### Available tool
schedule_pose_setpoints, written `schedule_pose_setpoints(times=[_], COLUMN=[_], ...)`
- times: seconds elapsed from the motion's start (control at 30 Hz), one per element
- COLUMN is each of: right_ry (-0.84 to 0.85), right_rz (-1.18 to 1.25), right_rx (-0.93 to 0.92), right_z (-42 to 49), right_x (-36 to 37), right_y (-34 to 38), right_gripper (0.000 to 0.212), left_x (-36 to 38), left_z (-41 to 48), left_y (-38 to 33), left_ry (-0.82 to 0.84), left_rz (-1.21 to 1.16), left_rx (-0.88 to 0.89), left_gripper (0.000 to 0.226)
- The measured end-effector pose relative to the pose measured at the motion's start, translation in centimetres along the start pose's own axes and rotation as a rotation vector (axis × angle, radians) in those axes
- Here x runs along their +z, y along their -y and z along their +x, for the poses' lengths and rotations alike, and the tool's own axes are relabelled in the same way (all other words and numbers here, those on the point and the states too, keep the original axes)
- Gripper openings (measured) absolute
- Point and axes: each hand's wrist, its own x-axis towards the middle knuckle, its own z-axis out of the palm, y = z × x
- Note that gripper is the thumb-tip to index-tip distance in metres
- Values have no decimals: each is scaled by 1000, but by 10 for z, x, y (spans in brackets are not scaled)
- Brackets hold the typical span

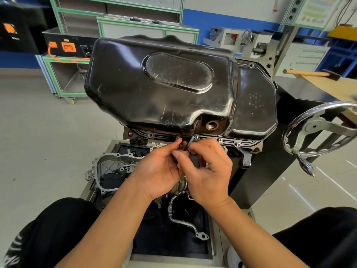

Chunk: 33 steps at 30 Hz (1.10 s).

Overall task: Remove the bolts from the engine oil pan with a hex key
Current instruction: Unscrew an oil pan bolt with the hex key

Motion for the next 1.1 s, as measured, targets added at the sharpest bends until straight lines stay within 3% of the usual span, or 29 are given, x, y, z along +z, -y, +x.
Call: schedule_pose_setpoints(times=[0.17,0.3,0.47,0.8,1.1], right_ry=[-52,-26,58,-42,128], right_rz=[7,-101,-158,-23,-101], right_rx=[2,-118,-148,-44,-180], right_z=[-3,-2,-7,0,-8], right_x=[4,3,4,5,6], right_y=[-3,-10,-12,-10,-16], right_gripper=[12,15,19,12,22], left_x=[0,2,1,-3,-1], left_z=[2,3,5,4,8], left_y=[3,7,5,5,6], left_ry=[-31,-72,-126,51,-112], left_rz=[-11,53,97,-107,13], left_rx=[-21,1,40,-4,36], left_gripper=[24,52,25,31,33])
